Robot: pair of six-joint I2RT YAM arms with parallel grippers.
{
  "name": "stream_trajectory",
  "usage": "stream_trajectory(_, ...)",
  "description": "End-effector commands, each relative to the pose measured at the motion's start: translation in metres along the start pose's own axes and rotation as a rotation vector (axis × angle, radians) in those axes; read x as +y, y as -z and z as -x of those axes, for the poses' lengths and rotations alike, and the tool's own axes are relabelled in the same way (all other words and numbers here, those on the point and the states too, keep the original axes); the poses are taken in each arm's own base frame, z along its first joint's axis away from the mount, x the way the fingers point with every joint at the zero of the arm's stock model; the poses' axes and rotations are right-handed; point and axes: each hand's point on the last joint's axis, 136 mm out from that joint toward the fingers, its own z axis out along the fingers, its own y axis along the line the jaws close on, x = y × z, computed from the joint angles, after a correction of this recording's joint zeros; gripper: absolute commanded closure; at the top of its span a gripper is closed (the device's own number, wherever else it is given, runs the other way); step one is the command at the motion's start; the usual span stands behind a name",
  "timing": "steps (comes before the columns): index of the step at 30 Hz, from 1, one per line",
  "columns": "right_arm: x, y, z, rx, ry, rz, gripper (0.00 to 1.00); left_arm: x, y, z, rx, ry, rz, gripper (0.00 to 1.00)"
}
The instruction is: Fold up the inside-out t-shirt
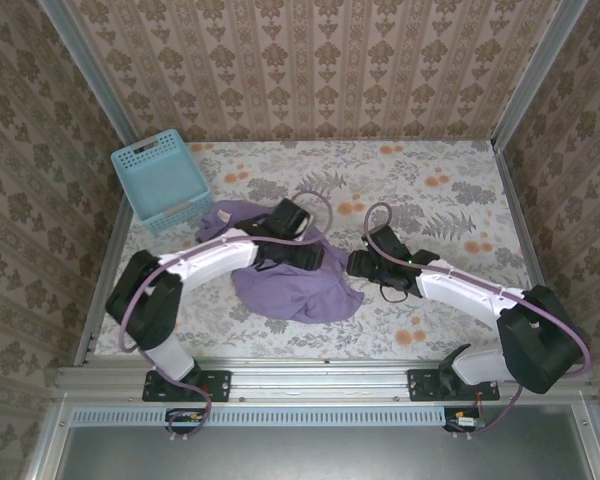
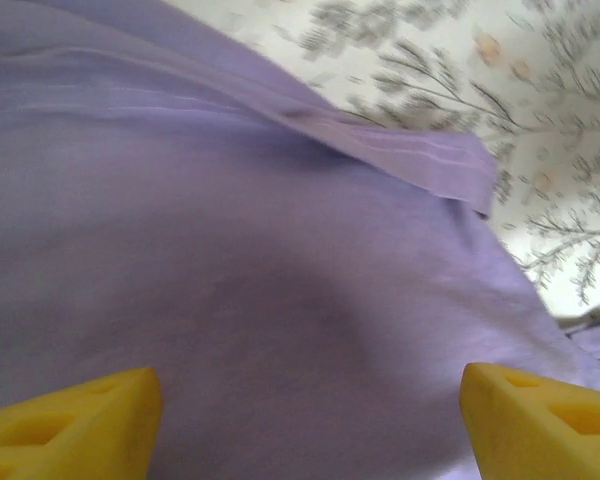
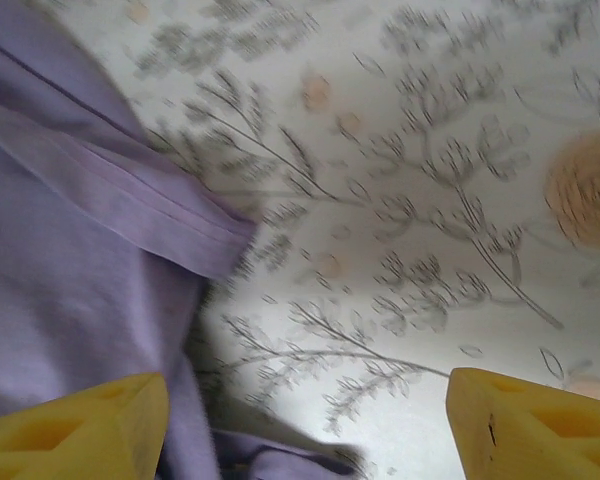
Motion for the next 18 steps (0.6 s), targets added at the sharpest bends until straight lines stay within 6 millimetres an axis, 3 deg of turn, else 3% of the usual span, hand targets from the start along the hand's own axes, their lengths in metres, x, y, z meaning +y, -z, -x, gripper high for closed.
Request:
stream_trajectory(1,-0.010,0.000,-0.011,0.006,-0.074,0.003,0.25,-0.030,-0.005,0.003,0.023,-0.104,-0.034,0.20)
stream_trajectory(5,-0.024,-0.004,-0.027,0.027,-0.089,-0.019,0.26,-0.042,-0.028,-0.008,0.085,-0.139,-0.025,0.20)
stream_trajectory(9,-0.019,-0.007,-0.041,0.051,-0.095,0.024,0.26,-0.029,-0.044,-0.018,0.139,-0.125,0.043,0.37)
stream_trajectory(11,-0.009,-0.007,-0.047,0.067,-0.089,0.073,0.26,-0.028,-0.043,-0.018,0.122,-0.115,0.038,0.47)
stream_trajectory(15,0.012,-0.011,-0.059,0.101,-0.070,0.145,0.26,-0.023,-0.028,-0.013,0.065,-0.074,0.018,0.77)
stream_trajectory(18,0.027,-0.016,-0.063,0.114,-0.059,0.193,0.28,-0.019,-0.011,-0.007,0.002,-0.040,0.003,0.88)
